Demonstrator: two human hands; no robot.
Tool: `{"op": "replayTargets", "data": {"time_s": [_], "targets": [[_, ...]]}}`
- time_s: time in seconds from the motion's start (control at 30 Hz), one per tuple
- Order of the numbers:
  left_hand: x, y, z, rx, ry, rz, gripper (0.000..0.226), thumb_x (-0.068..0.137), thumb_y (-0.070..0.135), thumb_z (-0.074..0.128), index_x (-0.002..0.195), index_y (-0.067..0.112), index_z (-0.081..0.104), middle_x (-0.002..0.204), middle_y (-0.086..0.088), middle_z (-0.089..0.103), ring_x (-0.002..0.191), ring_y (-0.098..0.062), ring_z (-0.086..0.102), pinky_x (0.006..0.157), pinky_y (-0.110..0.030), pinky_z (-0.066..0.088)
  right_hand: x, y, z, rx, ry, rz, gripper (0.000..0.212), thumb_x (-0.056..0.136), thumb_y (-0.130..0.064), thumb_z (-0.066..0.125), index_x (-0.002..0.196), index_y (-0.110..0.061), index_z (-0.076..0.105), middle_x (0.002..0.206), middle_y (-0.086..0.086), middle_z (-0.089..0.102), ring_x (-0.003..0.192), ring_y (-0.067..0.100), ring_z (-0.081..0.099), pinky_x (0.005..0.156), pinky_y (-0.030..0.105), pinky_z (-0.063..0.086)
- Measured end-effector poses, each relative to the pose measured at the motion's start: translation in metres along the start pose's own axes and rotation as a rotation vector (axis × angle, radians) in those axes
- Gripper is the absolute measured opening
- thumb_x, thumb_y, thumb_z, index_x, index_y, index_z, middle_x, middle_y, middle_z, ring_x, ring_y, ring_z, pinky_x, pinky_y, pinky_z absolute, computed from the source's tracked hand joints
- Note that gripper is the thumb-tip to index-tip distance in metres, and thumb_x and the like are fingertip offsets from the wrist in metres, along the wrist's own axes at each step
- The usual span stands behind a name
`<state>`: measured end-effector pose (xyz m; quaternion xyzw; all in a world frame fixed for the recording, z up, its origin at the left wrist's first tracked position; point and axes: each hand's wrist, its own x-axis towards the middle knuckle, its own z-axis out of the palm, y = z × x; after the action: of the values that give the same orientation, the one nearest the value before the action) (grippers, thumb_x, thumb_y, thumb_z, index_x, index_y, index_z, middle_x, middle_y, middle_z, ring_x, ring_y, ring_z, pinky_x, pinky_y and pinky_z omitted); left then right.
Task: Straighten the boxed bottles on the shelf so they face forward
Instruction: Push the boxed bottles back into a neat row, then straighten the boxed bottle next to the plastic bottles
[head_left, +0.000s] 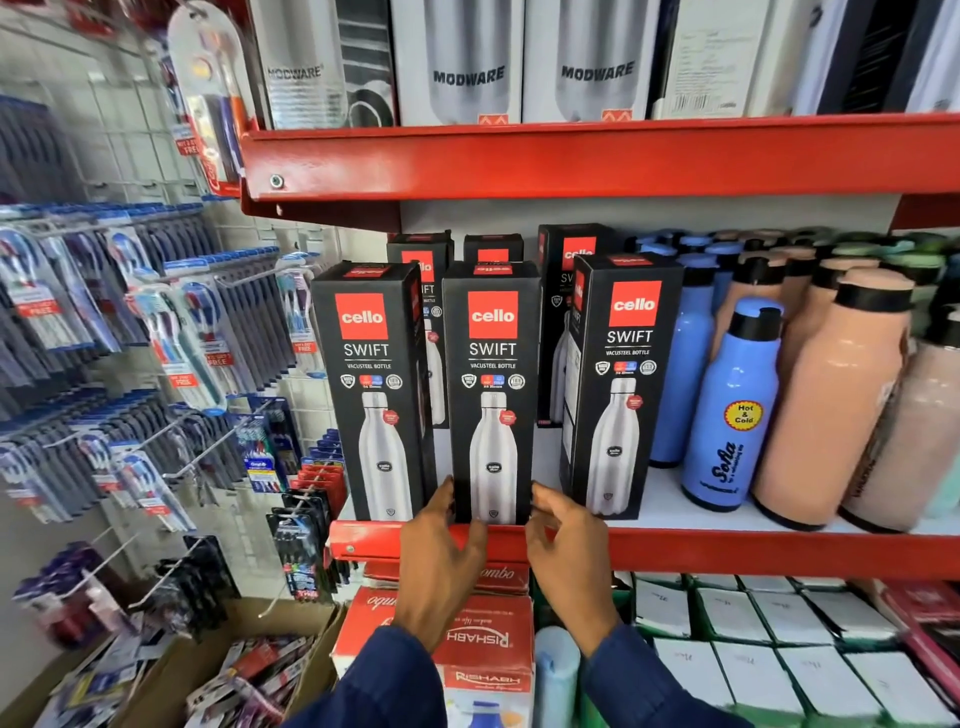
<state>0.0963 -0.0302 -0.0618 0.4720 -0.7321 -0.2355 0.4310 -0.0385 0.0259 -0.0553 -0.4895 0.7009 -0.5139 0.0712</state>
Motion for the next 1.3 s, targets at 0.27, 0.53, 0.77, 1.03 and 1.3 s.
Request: {"op": "replayTargets", "data": {"time_s": [0.27,0.53,0.77,1.03,1.3], "targets": [[-0.001,-0.006,-0.006,-0.01,-0.024,-0.014,0.061,0.09,0.022,0.07,0.145,0.005,0.051,0.137,-0.012,0.067,0.118,-0.018,0.068,0.096,-0.018,0.047,-0.001,0.003,-0.006,0.049,0.001,-0.004,0.039,0.088,-0.007,0.066,0.125,-0.017,0.065,0.115,-0.003,0.074,0.093,-0.002,0.066,0.073,-0.007,0.042],[-0.019,0.02,-0.002,-0.059,0.266,0.11,0.026,0.085,0.013,0.072,0.11,0.02,0.075,0.098,0.004,0.077,0.081,0.012,0.066,0.082,0.008,0.04,-0.006,0.028,-0.04,0.223,0.264,0.0,0.022,0.084,-0.004,0.067,0.089,-0.024,0.074,0.086,-0.014,0.076,0.081,0.002,0.072,0.076,0.017,0.058],[-0.015,0.059,0.055,-0.065,0.027,0.205,0.038,0.086,0.015,0.07,0.125,0.014,0.07,0.114,-0.003,0.077,0.1,-0.013,0.071,0.092,-0.02,0.051,0.019,0.053,-0.071,0.262,0.357,0.115,0.034,0.081,0.007,0.063,0.109,-0.012,0.061,0.107,0.008,0.068,0.095,0.024,0.067,0.084,0.027,0.052],[-0.007,0.07,0.096,0.014,-0.11,0.154,0.071,0.085,0.015,0.073,0.147,0.003,0.042,0.132,-0.014,0.069,0.116,-0.029,0.069,0.09,-0.008,0.036,0.034,0.06,-0.091,0.128,0.016,0.118,0.057,0.086,0.0,0.058,0.14,-0.011,0.045,0.131,0.002,0.061,0.124,0.02,0.059,0.108,0.033,0.045],[-0.009,0.069,0.091,-0.034,-0.098,0.166,0.066,0.085,0.013,0.07,0.146,0.008,0.046,0.117,-0.001,0.075,0.1,-0.001,0.068,0.082,0.008,0.034,0.029,0.058,-0.097,0.139,-0.064,0.105,0.053,0.085,0.004,0.056,0.135,-0.014,0.054,0.114,-0.013,0.059,0.106,-0.001,0.057,0.077,-0.008,0.038]]}}
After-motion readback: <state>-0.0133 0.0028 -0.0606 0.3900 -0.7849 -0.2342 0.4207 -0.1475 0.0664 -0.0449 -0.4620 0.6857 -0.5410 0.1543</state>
